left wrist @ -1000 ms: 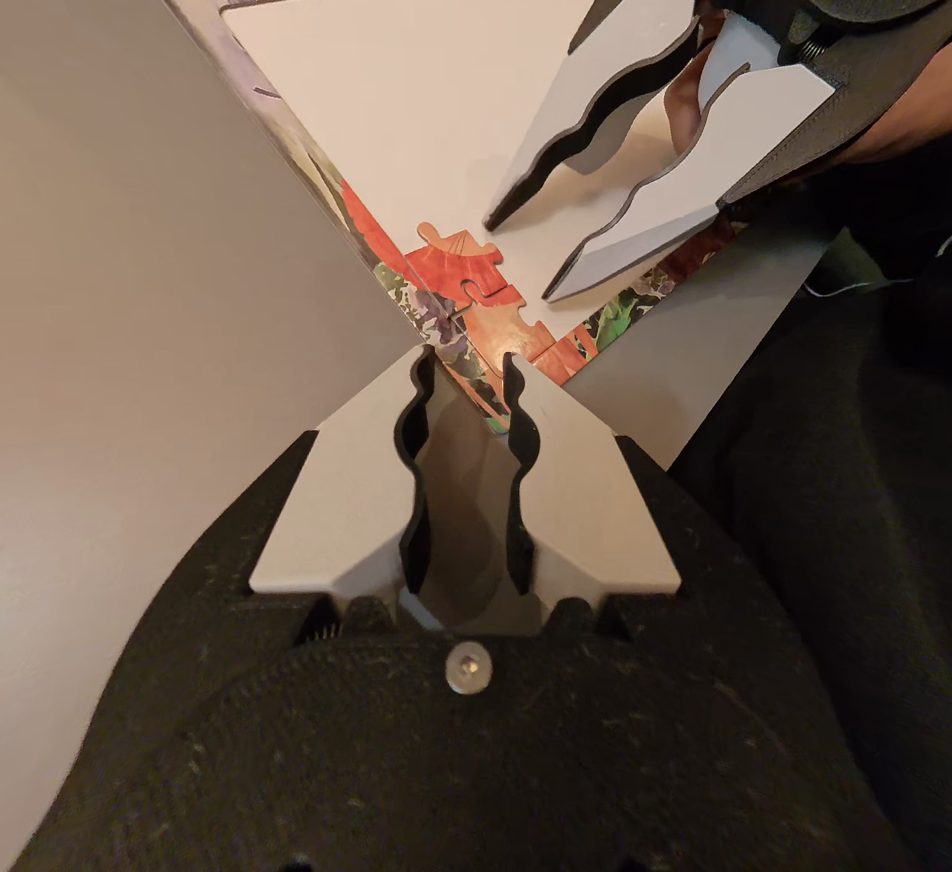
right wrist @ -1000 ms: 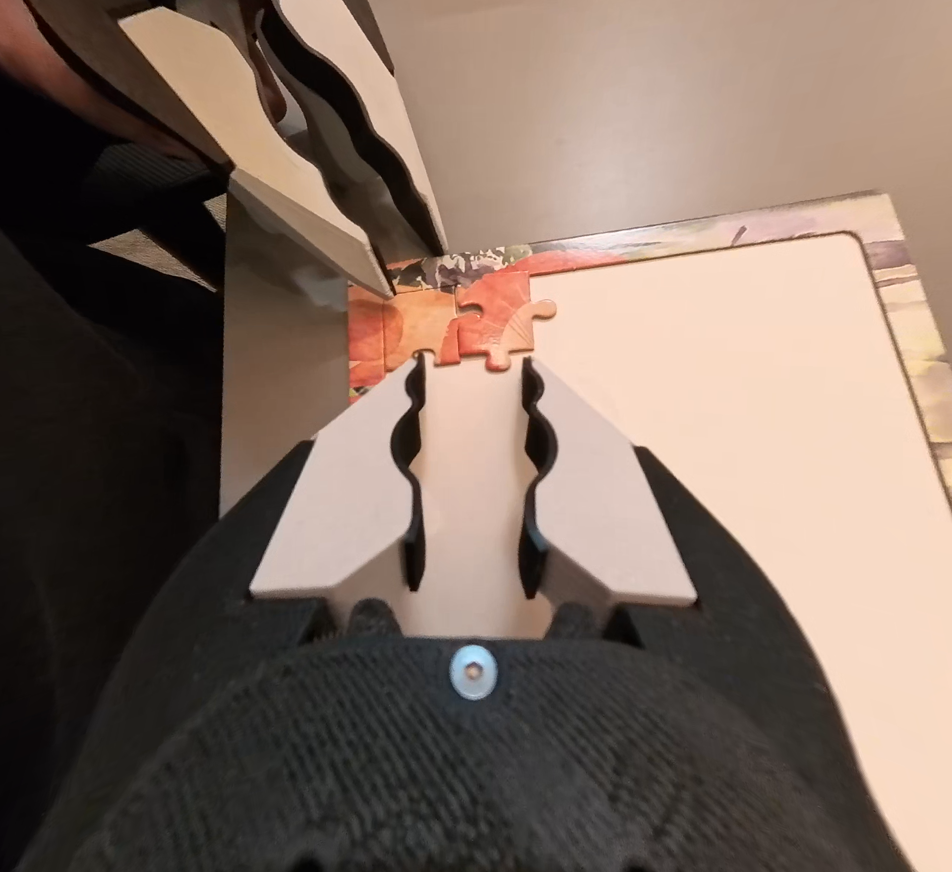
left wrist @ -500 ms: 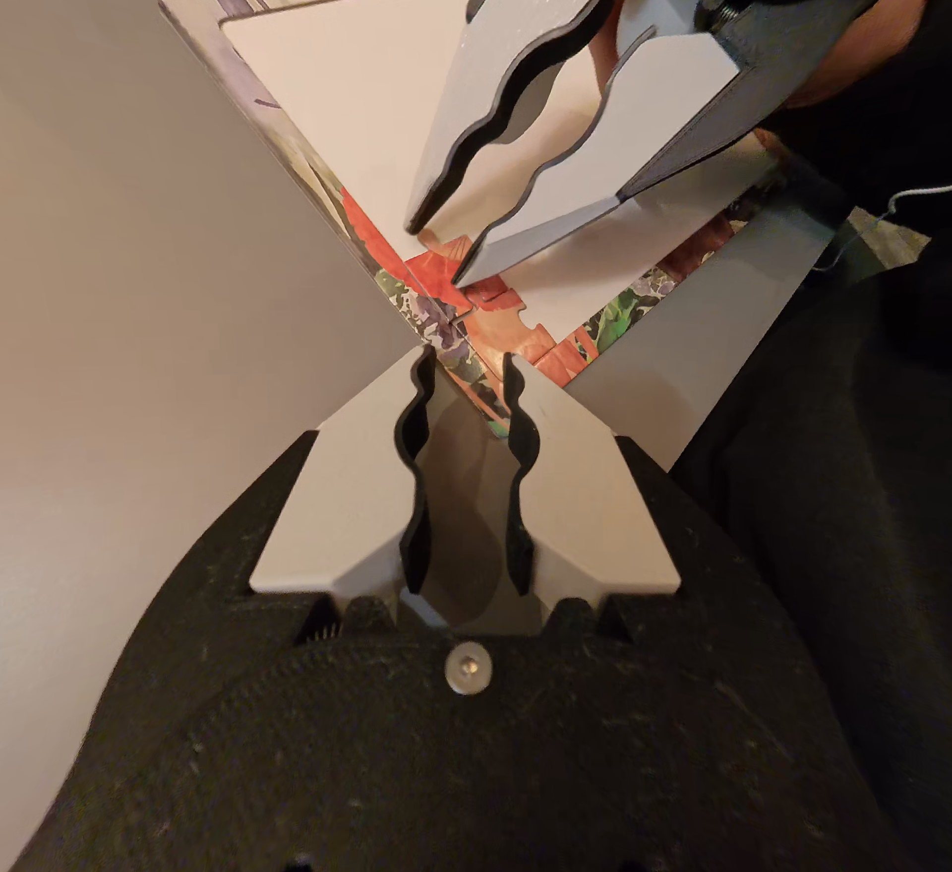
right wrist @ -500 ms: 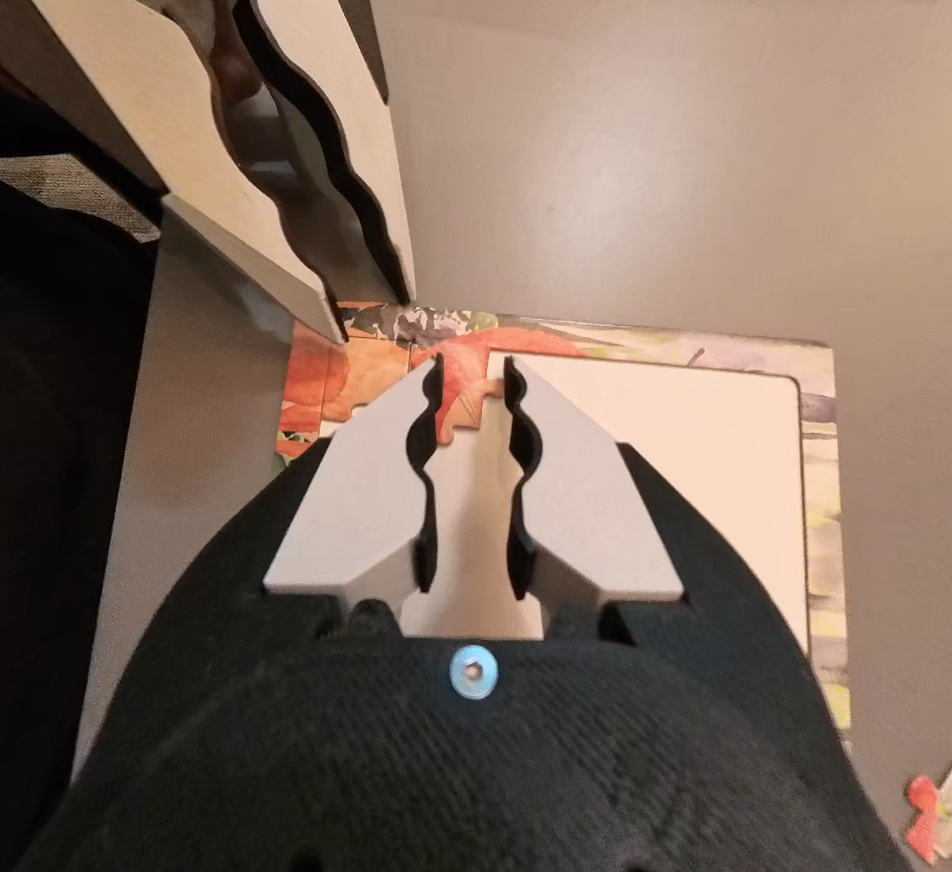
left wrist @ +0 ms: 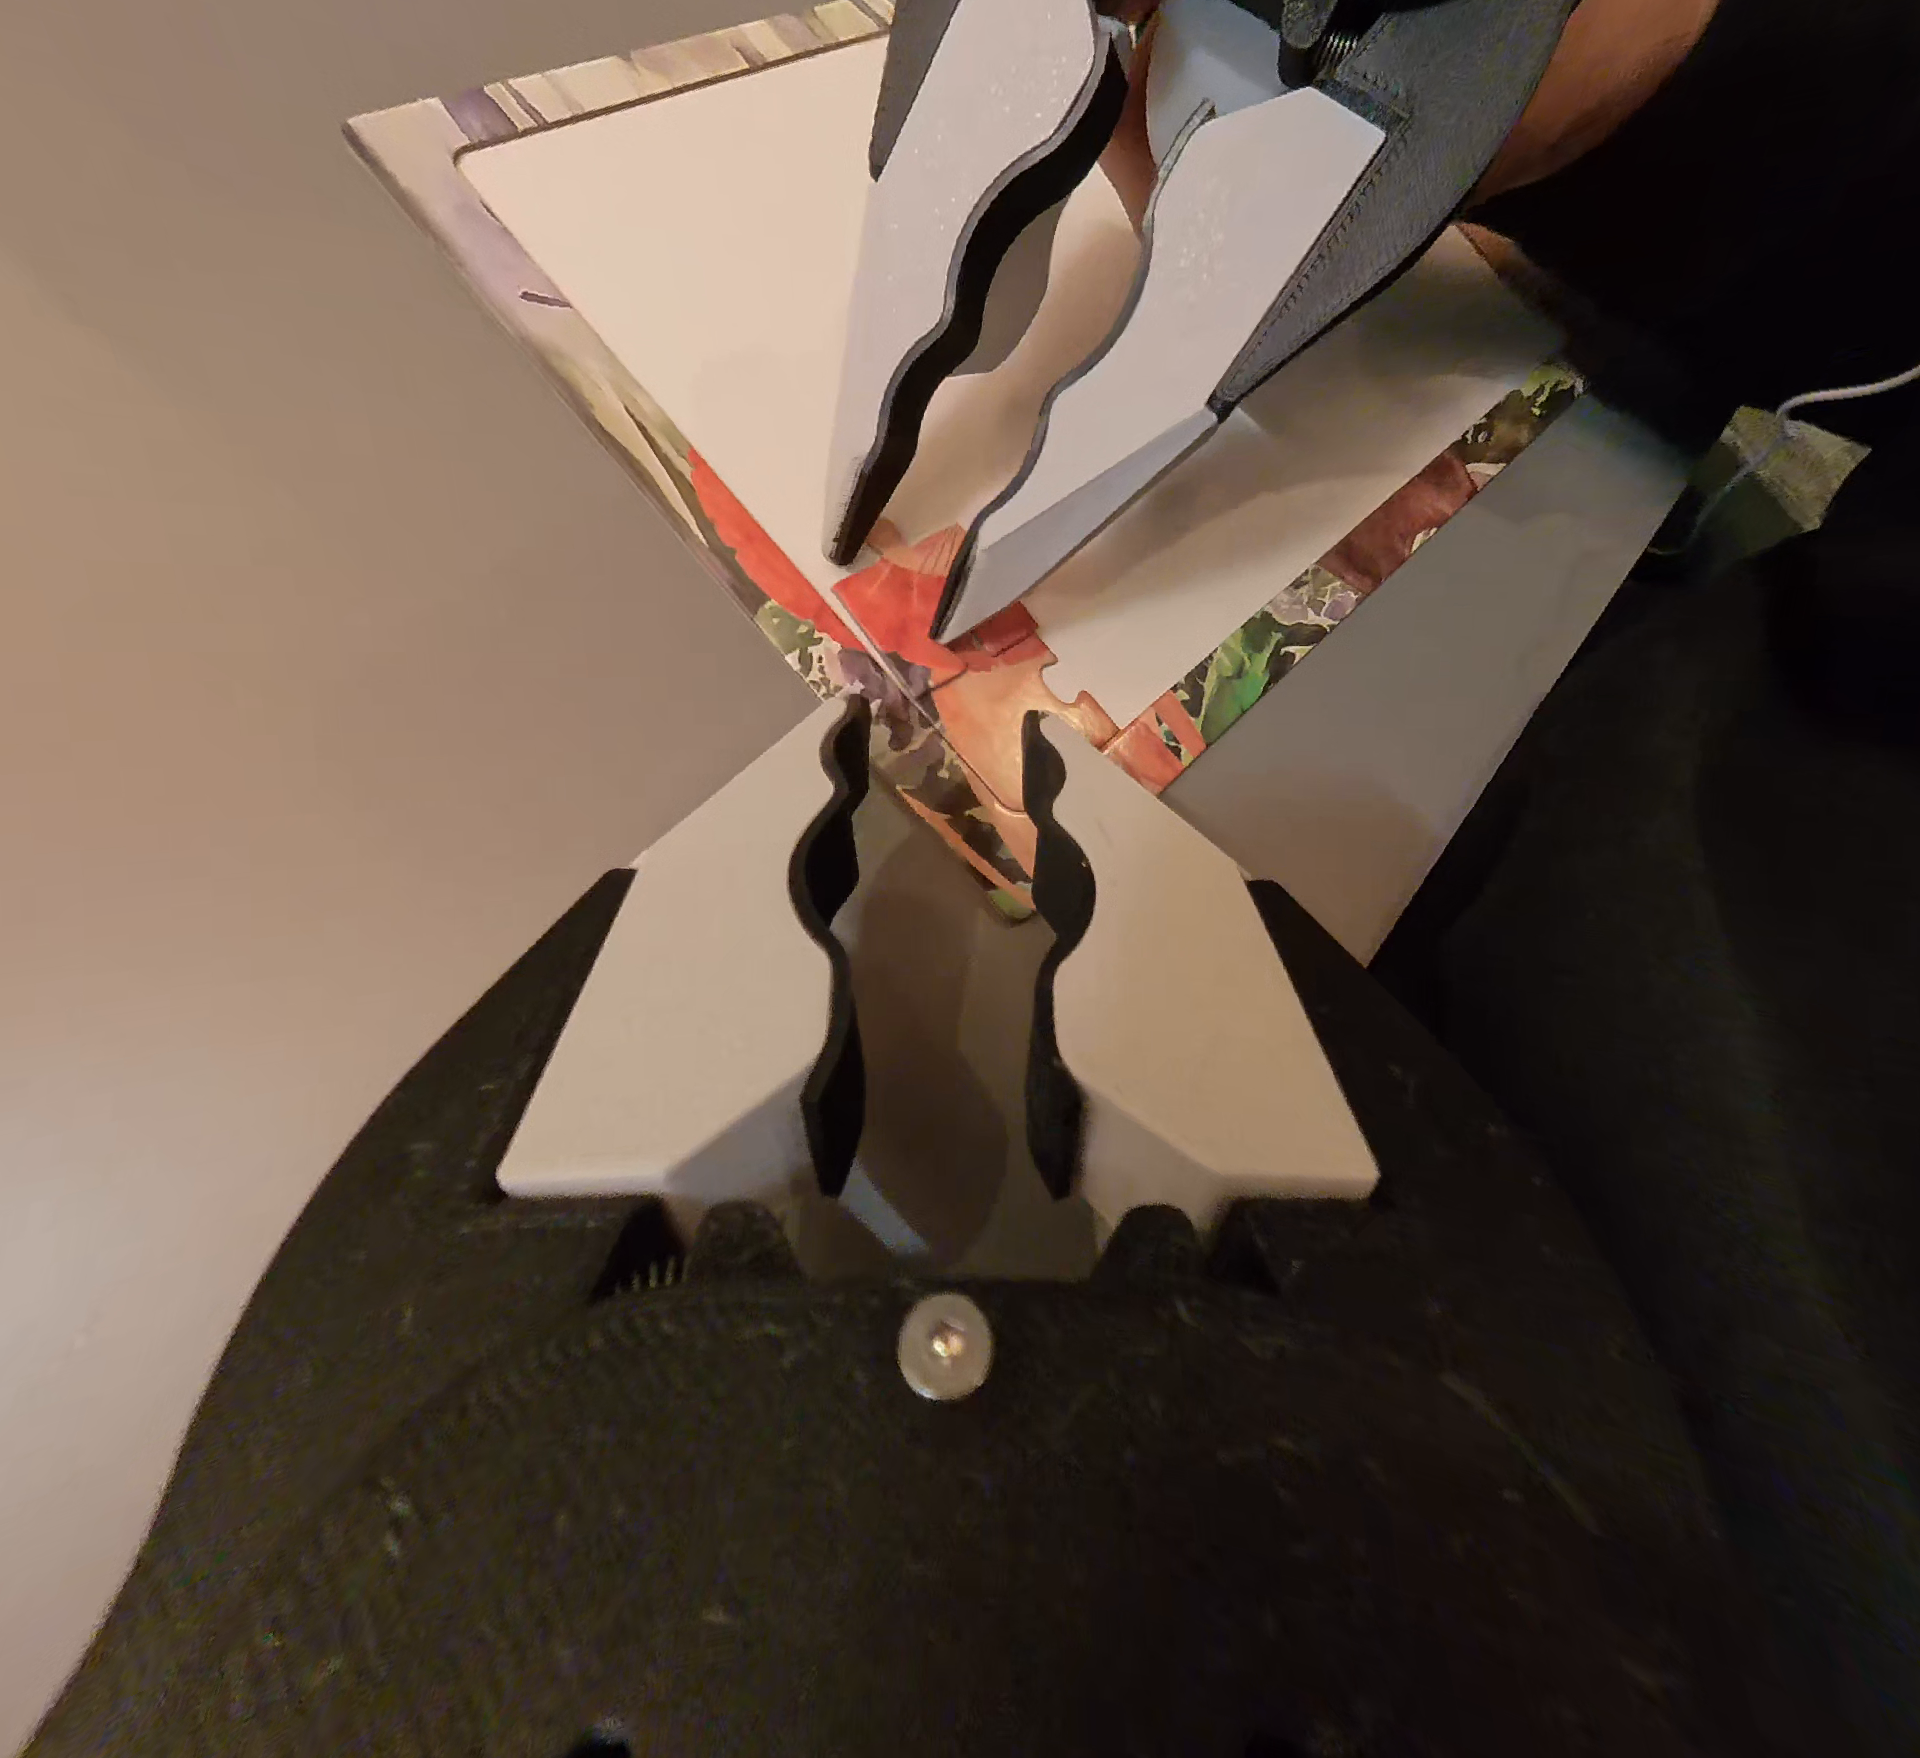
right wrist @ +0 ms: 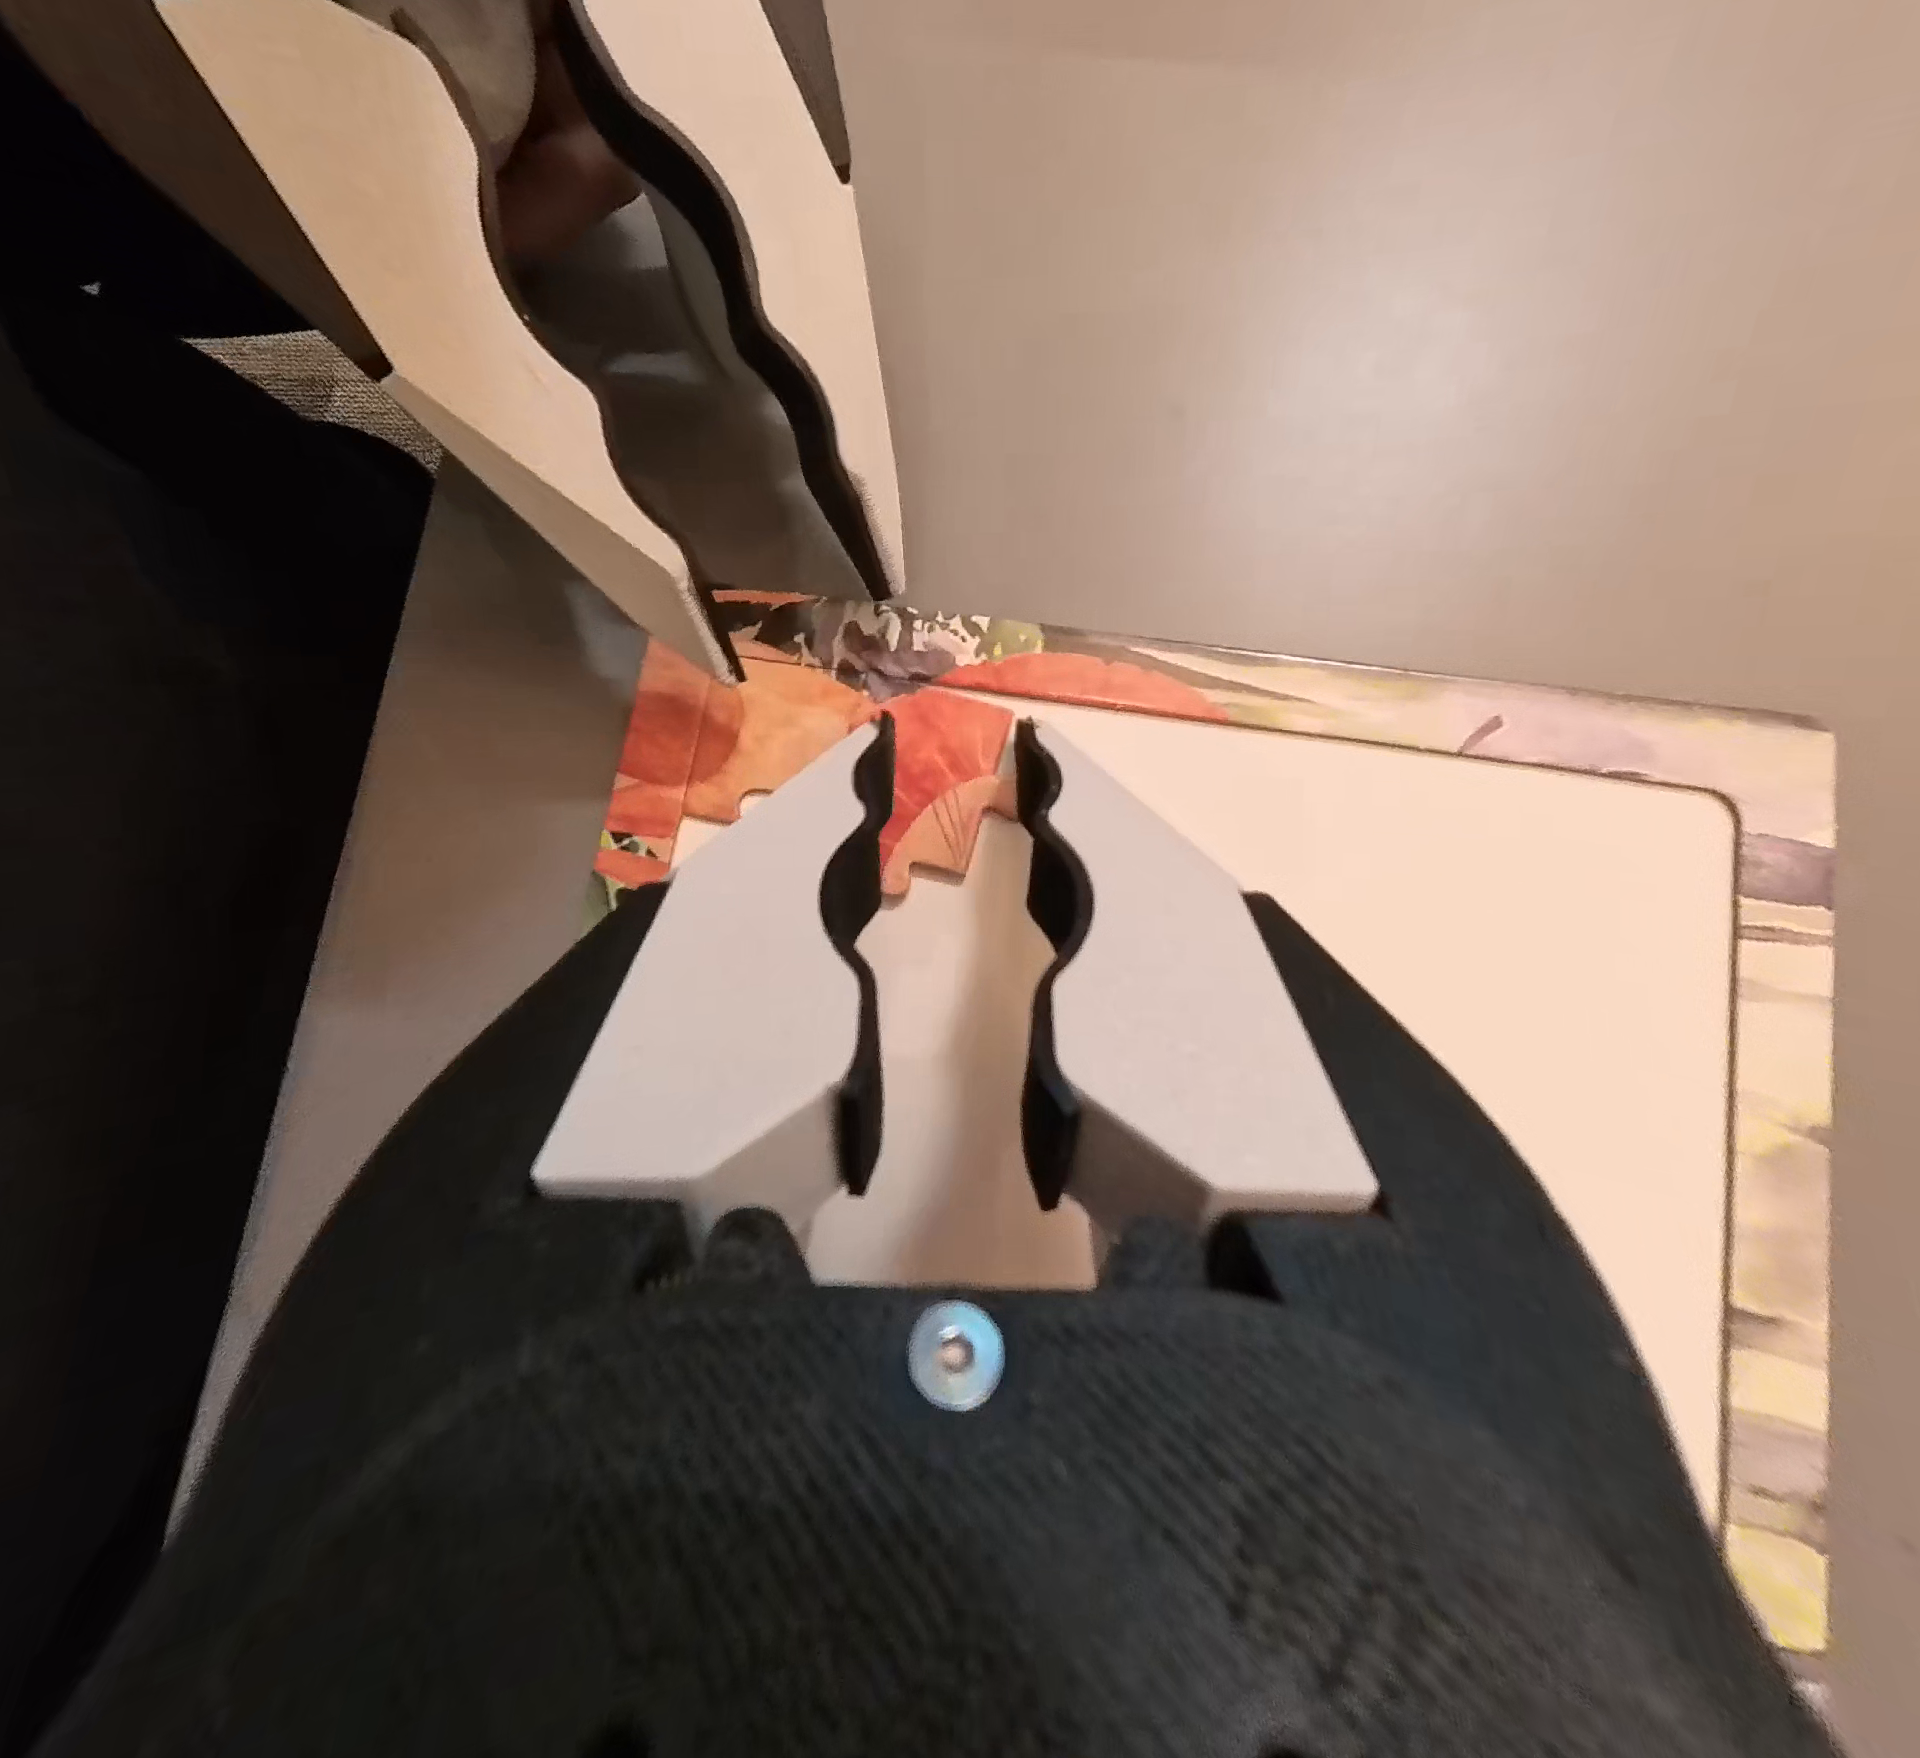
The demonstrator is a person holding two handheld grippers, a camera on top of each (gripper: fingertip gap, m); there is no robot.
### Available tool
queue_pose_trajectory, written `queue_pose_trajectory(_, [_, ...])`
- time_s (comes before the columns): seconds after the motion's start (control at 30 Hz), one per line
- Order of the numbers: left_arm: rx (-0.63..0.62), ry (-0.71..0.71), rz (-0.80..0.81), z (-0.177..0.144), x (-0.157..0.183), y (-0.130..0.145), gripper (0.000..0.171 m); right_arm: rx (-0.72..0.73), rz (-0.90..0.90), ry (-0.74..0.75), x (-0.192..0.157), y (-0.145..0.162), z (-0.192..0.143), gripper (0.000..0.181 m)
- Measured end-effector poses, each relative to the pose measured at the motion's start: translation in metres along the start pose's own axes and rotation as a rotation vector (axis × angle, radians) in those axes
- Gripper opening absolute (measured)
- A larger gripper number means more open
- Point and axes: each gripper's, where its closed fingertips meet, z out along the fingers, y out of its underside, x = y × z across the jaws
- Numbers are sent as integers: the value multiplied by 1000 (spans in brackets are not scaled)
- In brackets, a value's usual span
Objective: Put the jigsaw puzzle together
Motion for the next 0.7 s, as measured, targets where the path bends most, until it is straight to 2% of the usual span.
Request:
queue_pose_trajectory(0.4, [-7,9,-15,1,0,1,28,40,2,11,1,-5,-12,22])
queue_pose_trajectory(0.7, [-22,30,-31,3,0,2,28,39,56,60,-12,14,-15,39])
